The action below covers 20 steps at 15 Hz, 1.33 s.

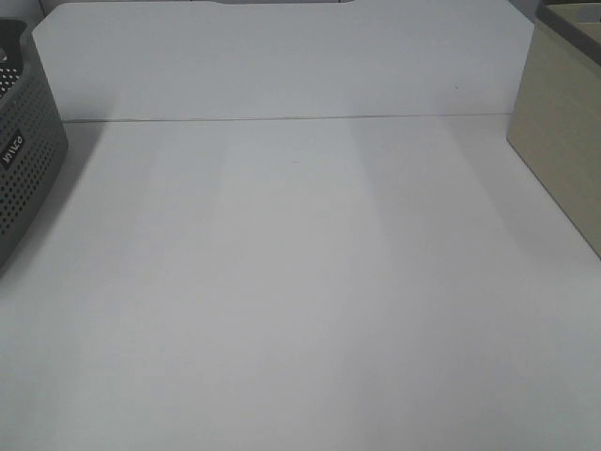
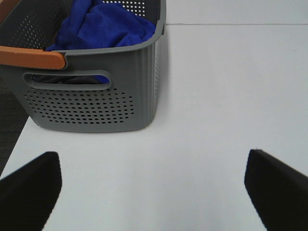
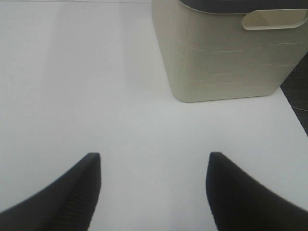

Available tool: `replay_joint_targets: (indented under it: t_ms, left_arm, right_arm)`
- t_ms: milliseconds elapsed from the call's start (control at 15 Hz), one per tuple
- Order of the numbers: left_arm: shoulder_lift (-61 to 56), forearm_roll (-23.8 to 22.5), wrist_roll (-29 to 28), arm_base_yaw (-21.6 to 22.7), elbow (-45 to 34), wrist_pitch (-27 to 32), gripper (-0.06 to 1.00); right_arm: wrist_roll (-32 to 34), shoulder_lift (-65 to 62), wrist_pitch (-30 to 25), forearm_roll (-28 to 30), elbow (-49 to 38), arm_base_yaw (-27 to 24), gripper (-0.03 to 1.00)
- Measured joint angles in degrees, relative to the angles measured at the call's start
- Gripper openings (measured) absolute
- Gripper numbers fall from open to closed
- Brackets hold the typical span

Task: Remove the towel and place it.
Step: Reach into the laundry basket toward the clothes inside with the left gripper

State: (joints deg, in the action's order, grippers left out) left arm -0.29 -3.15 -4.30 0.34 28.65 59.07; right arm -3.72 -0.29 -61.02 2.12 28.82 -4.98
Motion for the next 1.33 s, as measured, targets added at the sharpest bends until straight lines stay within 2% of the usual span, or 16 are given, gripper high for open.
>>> replay_joint_targets:
  t_ms: [1333]
  left_arm:
    - [0.0, -0.11, 0.0, 0.0, 0.0, 0.06, 0.98]
  right_arm:
    - [0.0, 0.0, 0.0, 0.0, 0.0, 0.0, 0.63]
